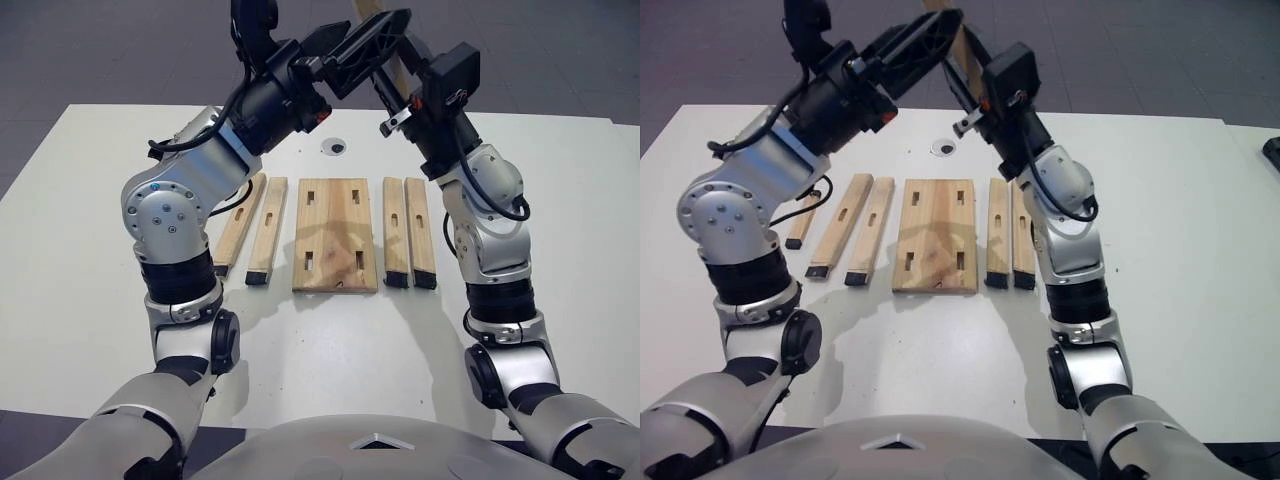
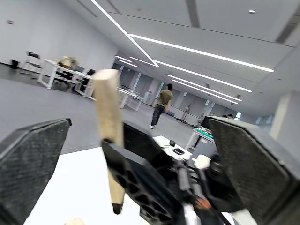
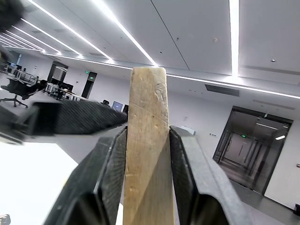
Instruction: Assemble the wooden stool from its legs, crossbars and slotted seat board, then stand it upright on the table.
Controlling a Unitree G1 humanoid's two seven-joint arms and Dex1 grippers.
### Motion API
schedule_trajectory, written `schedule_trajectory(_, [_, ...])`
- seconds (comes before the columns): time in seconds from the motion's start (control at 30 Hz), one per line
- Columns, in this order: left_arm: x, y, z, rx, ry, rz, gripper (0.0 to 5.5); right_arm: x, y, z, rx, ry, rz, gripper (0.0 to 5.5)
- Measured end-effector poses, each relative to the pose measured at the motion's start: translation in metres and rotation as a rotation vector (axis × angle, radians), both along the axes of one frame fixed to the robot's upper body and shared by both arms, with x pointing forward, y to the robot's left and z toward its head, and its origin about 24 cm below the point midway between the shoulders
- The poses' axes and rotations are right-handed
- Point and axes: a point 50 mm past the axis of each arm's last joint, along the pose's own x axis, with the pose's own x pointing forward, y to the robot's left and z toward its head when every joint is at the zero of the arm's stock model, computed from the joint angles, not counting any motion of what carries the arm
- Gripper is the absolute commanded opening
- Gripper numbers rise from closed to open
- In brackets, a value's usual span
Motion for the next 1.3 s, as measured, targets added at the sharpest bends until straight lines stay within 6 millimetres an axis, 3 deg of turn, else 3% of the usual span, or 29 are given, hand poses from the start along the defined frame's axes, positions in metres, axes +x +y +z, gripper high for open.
schedule_trajectory(0.13, [0.009,0.006,-0.004,-0.037,0.041,0.051,5.4,-0.003,0.006,-0.005,-0.026,0.005,0.026,1.3])
schedule_trajectory(0.43, [0.009,0.003,-0.005,-0.031,0.045,0.043,5.4,-0.004,0.009,-0.009,-0.034,0.013,0.035,1.3])
schedule_trajectory(1.3, [0.009,-0.004,-0.01,-0.028,0.065,0.021,1.27,-0.006,0.016,-0.011,-0.07,0.0,0.058,1.3])
